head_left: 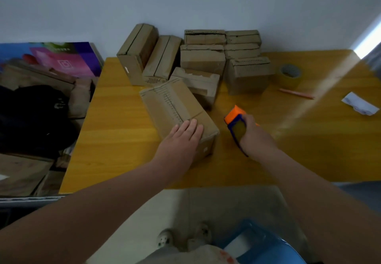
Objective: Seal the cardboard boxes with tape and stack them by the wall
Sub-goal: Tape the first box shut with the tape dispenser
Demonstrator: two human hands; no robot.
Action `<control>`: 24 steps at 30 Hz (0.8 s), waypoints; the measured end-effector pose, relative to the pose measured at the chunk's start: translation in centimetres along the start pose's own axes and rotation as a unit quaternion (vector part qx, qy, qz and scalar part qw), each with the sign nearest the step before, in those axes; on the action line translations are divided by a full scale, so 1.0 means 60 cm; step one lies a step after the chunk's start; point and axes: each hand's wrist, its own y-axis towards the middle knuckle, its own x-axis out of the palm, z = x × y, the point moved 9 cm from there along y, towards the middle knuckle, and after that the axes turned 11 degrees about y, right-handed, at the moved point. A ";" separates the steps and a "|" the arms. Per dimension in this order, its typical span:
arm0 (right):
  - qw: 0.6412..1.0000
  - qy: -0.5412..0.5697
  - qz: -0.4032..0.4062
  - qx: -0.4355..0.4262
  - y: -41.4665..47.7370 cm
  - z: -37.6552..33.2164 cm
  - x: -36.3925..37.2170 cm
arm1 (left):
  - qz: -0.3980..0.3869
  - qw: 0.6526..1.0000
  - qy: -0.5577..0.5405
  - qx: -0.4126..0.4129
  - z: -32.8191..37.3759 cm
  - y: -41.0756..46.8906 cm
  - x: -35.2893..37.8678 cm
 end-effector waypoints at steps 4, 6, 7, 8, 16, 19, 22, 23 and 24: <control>0.984 0.171 0.052 -0.001 -0.005 -0.033 -0.052 | -0.010 0.998 0.021 0.050 -0.024 -0.027 0.011; 0.972 0.224 0.066 -0.001 -0.016 -0.052 -0.070 | -0.013 0.997 0.041 0.072 -0.042 -0.036 0.014; 0.972 0.224 0.069 -0.005 -0.023 -0.065 -0.076 | -0.017 0.996 0.044 0.077 -0.053 -0.039 0.013; 0.974 0.214 0.071 -0.012 -0.029 -0.080 -0.081 | -0.021 0.996 0.047 0.079 -0.064 -0.040 0.013; 0.967 0.204 0.084 -0.129 -0.082 -0.198 -0.136 | 0.030 0.996 -0.034 0.082 -0.120 -0.022 -0.017; 0.968 0.181 0.023 -0.171 -0.102 -0.235 -0.141 | 0.104 0.931 -0.348 -0.040 -0.171 -0.021 -0.074; 0.964 0.166 -0.059 -0.197 -0.117 -0.265 -0.121 | 0.030 0.743 -0.637 -0.204 -0.220 -0.010 -0.056; 0.961 0.170 -0.085 -0.203 -0.121 -0.272 -0.111 | -0.024 0.677 -0.703 -0.215 -0.215 -0.008 -0.049; 0.957 0.173 -0.106 -0.208 -0.123 -0.279 -0.101 | -0.073 0.633 -0.743 -0.207 -0.208 -0.007 -0.044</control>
